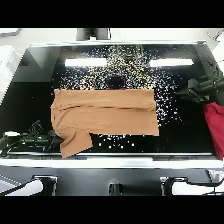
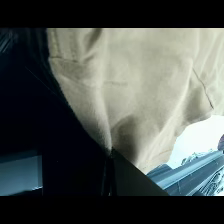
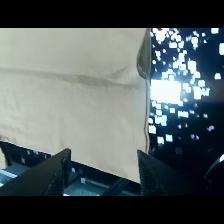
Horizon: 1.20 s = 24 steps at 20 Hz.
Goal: Fold the clothes and pants, and hang the long-sleeved shirts on hangers.
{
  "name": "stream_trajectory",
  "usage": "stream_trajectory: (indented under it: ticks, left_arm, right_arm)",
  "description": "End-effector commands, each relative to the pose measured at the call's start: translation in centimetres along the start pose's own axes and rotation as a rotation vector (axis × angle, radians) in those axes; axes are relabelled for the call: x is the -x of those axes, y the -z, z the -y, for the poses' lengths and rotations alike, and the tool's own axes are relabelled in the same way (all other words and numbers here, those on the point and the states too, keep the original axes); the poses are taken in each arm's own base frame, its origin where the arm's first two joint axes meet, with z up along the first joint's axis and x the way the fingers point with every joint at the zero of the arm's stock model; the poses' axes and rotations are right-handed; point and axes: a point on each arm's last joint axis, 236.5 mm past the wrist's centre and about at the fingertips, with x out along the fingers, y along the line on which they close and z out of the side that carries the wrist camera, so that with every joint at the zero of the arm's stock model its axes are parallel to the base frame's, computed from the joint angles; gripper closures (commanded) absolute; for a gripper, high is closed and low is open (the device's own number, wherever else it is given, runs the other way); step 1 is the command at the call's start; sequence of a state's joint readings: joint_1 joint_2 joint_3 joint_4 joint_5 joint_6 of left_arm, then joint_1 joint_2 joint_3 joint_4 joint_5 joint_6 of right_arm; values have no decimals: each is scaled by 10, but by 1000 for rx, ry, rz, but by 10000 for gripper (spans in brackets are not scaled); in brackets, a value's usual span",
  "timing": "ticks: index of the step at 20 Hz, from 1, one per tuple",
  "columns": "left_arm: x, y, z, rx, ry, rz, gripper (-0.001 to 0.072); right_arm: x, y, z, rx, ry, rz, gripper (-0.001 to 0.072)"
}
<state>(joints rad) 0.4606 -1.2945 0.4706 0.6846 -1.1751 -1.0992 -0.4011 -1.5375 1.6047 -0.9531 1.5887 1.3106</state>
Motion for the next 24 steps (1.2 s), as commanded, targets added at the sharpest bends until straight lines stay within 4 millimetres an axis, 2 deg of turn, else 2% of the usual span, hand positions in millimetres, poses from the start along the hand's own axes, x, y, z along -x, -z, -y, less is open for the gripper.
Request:
stream_trajectory:
  ticks: [1, 5, 7, 12, 16, 22, 24]
  left_arm:
    - [0, 0, 1, -1, 1, 0, 688]
    - [0, 0, 1, -1, 3, -3, 688]
    - [0, 0, 2, -1, 4, -2, 688]
    - [0, 1, 2, 0, 6, -6, 688]
    - [0, 2, 3, 10, 8, -9, 688]
    - [0, 2, 3, 18, 8, -8, 688]
    - [0, 2, 2, 25, 7, -8, 688]
  right_arm:
    - [-18, 18, 17, -35, 19, -59, 237]
    - [-73, 83, 39, -141, -35, -231, 236]
    - [-94, 112, 46, -174, -53, -290, 234]
    - [-128, 155, 63, -204, -51, -340, 233]
    - [-142, 160, 71, -220, -38, -306, 234]
    - [-147, 145, 64, -218, -77, -241, 235]
    - [-147, 147, 64, -221, -79, -246, 235]
